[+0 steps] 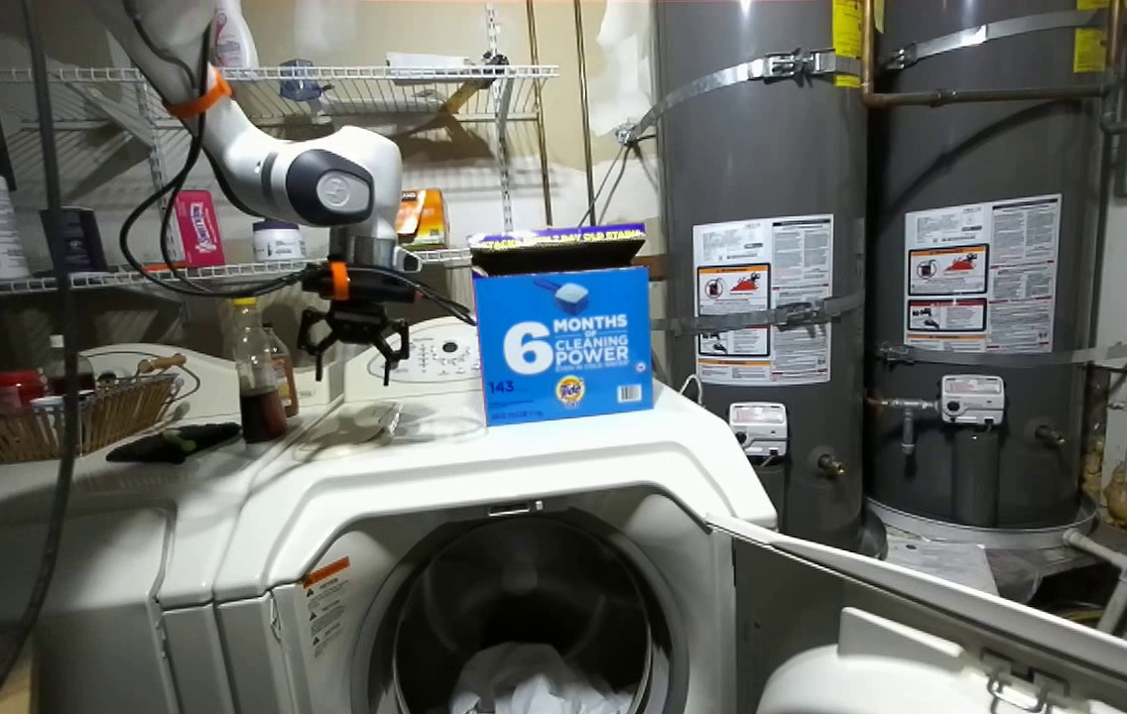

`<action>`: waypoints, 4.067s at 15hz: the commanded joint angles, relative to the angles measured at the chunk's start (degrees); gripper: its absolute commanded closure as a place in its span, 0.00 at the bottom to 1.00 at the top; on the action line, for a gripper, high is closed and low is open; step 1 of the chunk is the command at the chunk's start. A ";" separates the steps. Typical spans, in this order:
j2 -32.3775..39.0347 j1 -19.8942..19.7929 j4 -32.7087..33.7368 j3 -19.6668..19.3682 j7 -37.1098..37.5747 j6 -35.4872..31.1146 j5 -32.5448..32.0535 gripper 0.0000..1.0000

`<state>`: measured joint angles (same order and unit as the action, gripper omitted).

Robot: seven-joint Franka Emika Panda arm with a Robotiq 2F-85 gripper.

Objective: Open the detergent compartment

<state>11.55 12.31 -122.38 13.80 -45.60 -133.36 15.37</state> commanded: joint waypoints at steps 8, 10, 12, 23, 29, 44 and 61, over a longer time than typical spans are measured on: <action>12.86 -3.03 10.46 3.83 -0.64 1.93 1.52 0.00; 14.38 -3.14 11.52 4.16 -0.32 2.18 1.06 0.00; 15.61 -3.56 12.33 4.81 -0.82 2.31 1.46 0.00; 19.15 -4.63 14.79 6.60 -1.11 4.83 1.64 0.00; 18.03 -5.19 15.45 8.74 -2.87 8.39 2.79 0.00; 9.53 0.61 13.70 11.87 0.88 14.41 2.26 0.00; -5.45 4.27 3.00 5.89 29.20 10.25 -14.34 0.00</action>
<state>10.22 14.50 -116.21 21.31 -23.92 -120.94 6.83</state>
